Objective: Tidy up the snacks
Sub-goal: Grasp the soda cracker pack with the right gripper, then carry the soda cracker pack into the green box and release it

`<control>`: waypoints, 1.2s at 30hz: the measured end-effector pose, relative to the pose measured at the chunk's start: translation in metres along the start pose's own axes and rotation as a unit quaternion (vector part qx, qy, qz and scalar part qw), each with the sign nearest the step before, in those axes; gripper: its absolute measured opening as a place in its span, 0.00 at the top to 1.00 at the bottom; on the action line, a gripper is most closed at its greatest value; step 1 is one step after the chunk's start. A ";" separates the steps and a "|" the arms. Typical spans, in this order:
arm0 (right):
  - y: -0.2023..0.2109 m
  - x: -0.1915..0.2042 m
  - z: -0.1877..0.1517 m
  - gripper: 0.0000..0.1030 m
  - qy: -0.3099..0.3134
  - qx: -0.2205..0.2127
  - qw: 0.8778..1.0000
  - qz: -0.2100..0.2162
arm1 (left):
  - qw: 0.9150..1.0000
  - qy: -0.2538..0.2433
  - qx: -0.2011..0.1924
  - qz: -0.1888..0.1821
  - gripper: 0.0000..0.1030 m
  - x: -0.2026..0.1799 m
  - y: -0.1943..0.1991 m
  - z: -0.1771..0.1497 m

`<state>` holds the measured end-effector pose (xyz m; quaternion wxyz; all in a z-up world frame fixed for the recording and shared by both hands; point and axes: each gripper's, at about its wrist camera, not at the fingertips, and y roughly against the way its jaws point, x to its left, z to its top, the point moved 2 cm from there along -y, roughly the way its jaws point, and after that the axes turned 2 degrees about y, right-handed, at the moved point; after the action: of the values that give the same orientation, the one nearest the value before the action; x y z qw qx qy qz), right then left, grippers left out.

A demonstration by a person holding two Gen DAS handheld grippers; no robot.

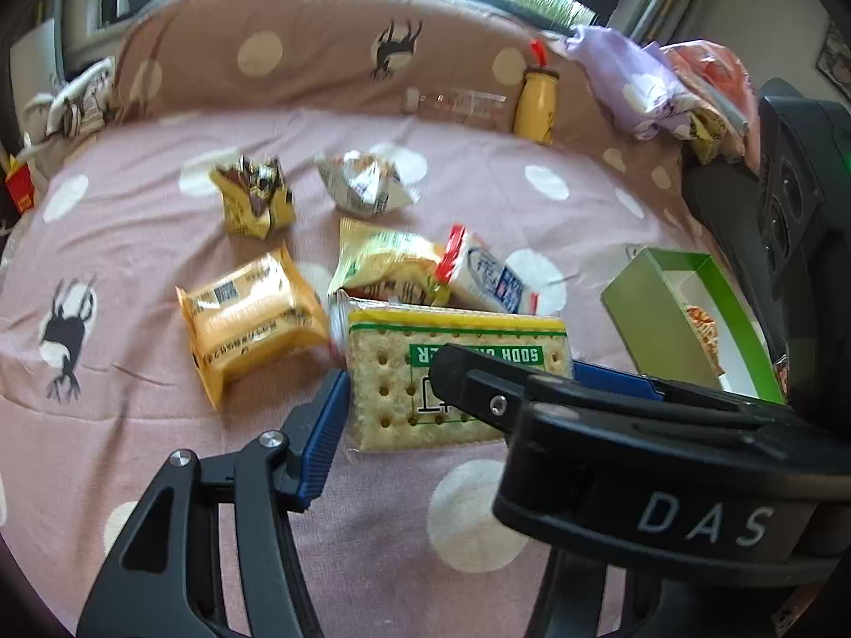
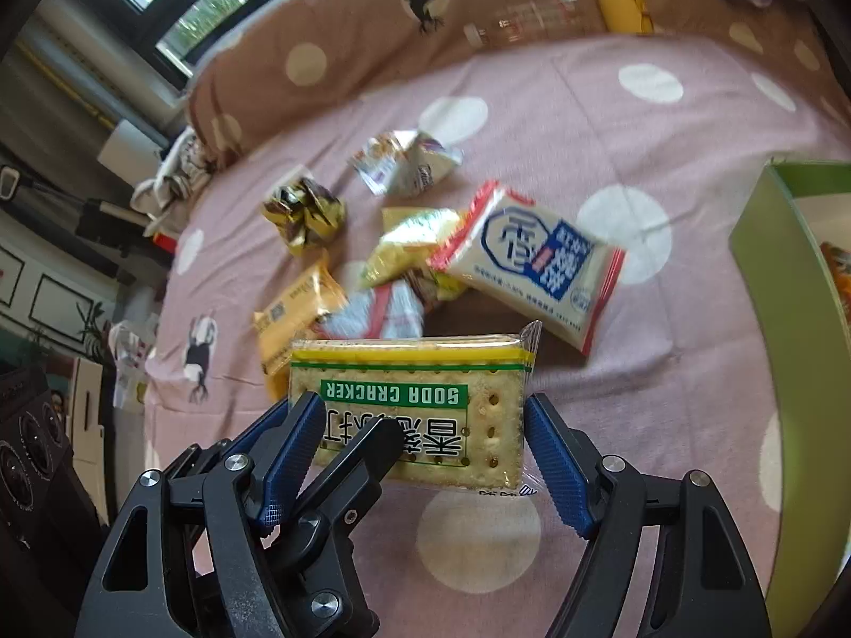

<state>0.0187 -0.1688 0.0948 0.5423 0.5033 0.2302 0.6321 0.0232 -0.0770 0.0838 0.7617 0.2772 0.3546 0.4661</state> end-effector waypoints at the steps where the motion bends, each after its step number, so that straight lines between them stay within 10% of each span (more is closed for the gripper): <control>1: 0.009 0.002 0.001 0.23 0.004 -0.012 1.000 0.001 | 1.000 -0.004 -0.008 0.000 0.46 -0.002 0.005 0.000; 16: 0.097 0.001 0.000 0.23 0.012 -0.144 0.989 0.012 | 0.989 -0.089 -0.115 -0.005 0.46 -0.060 0.061 0.017; 36: 0.142 -0.086 -0.007 0.24 -0.085 -0.201 0.975 -0.048 | 0.976 -0.176 -0.101 -0.078 0.46 -0.147 0.031 0.022</control>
<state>-0.0604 -0.2892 0.1775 0.6797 0.4238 0.0753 0.5939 -0.0212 -0.1991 0.1619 0.8703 0.2483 0.1866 0.3822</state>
